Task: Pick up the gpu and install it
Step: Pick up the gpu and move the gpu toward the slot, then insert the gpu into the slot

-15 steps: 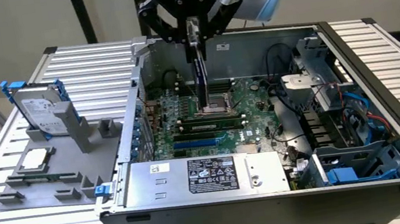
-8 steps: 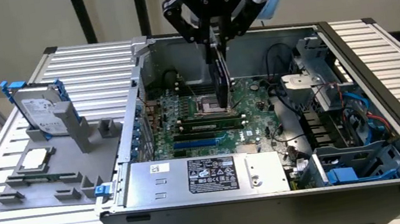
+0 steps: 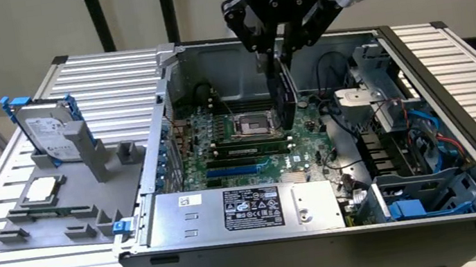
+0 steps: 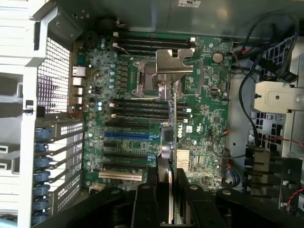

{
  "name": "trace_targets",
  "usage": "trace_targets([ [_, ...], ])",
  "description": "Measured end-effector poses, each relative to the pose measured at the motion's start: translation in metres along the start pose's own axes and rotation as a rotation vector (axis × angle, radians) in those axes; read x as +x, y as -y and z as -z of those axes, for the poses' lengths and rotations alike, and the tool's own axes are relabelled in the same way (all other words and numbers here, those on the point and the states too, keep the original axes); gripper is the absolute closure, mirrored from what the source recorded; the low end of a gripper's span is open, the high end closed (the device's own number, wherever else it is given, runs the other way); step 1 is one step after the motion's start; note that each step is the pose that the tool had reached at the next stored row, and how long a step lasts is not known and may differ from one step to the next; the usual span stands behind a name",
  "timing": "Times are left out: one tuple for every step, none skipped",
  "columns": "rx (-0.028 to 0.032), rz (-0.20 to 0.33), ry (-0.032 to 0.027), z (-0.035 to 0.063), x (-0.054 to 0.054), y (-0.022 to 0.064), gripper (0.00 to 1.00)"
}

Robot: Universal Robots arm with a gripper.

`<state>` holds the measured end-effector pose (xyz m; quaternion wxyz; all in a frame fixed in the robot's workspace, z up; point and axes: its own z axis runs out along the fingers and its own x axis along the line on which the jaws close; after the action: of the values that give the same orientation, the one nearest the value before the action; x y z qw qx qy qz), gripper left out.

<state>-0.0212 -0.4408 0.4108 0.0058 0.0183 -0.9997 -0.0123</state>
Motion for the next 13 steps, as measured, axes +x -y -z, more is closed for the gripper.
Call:
trace_targets([
  [-0.0001, 0.000, -0.0048, -0.0011, -0.0032, -0.0005, 0.73],
  [-0.0003, 0.000, -0.0084, -0.0025, -0.0052, -0.0015, 0.73],
  [-0.0004, 0.000, -0.0121, -0.0037, -0.0069, -0.0025, 0.73],
  [-0.0005, -0.001, -0.0156, -0.0050, -0.0083, -0.0036, 0.73],
  [-0.0006, -0.001, -0.0197, -0.0063, -0.0094, -0.0048, 0.73],
  [-0.0005, -0.002, -0.0236, -0.0073, -0.0101, -0.0056, 0.73],
  [-0.0004, -0.002, -0.0269, -0.0083, -0.0103, -0.0056, 0.73],
  [0.0006, -0.002, -0.0295, -0.0084, -0.0104, -0.0056, 0.73],
  [0.0010, -0.002, -0.0296, -0.0083, -0.0104, -0.0056, 0.73],
  [0.0015, -0.002, -0.0296, -0.0083, -0.0104, -0.0056, 0.73],
  [0.0026, -0.002, -0.0296, -0.0084, -0.0105, -0.0056, 0.73],
  [0.0038, -0.002, -0.0297, -0.0084, -0.0105, -0.0056, 0.73],
  [0.0042, -0.002, -0.0297, -0.0084, -0.0105, -0.0056, 0.73],
])
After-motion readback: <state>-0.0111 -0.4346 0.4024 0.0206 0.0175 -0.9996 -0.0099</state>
